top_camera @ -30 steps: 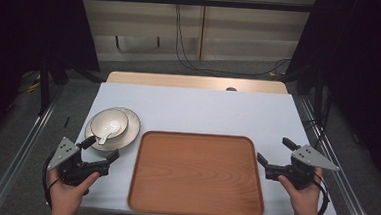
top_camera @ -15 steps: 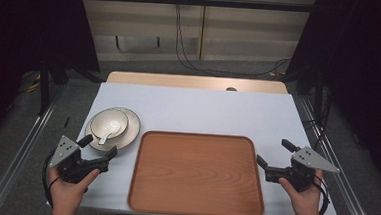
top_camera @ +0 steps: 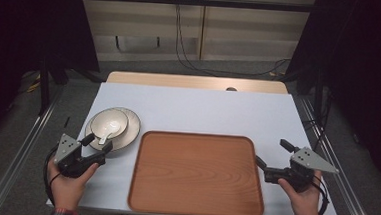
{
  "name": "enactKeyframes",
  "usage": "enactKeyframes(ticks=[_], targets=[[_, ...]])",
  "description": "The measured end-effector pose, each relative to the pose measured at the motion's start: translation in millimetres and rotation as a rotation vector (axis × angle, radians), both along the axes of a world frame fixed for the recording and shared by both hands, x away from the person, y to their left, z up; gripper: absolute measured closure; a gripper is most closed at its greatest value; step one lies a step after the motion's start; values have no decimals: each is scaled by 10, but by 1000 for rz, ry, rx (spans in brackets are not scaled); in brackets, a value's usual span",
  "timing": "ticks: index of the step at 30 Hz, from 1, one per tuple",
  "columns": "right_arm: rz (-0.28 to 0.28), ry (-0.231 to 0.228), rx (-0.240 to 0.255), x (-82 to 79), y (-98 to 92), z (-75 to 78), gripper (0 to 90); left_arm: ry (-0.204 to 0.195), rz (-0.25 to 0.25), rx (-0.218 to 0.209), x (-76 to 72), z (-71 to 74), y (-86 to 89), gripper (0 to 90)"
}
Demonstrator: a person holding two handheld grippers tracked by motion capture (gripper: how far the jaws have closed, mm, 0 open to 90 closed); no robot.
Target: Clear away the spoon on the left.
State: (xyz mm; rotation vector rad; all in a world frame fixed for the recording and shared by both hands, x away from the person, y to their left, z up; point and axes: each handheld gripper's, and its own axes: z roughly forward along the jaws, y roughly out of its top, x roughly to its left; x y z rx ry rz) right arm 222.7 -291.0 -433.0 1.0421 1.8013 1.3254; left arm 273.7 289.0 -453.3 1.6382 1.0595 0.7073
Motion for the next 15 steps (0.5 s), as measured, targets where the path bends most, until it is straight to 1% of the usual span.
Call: enactKeyframes(ticks=[1, 2, 4, 5, 7, 9, 10, 11, 15], targets=[[0, 1, 2, -1, 1, 0, 14, 1, -4, -4, 12, -10, 3, 321], [1, 1, 0, -2, 1, 0, 14, 3, 7, -6, 16, -17, 3, 347], [4, 1, 0, -3, 1, -1, 14, 5, 11, -2, 18, -25, 12, 372], [5, 1, -1, -3, 1, 0, 14, 8, 23, -6, 15, -26, 9, 388], [9, 2, 1, -5, -1, 3, 16, 9, 28, -18, 10, -30, 27, 407], [6, -1, 2, -6, 1, 4, 17, 12, 26, -13, 1, -43, 42, 436], [9, 1, 1, -7, -1, 4, 17, 15, 17, -13, 2, -52, 47, 450], [11, 1, 1, -8, -1, 4, 17, 16, 20, -4, 1, -55, 48, 468], [18, 4, 1, -6, 6, 0, 17, 13, 12, -1, 3, -57, 52, 498]])
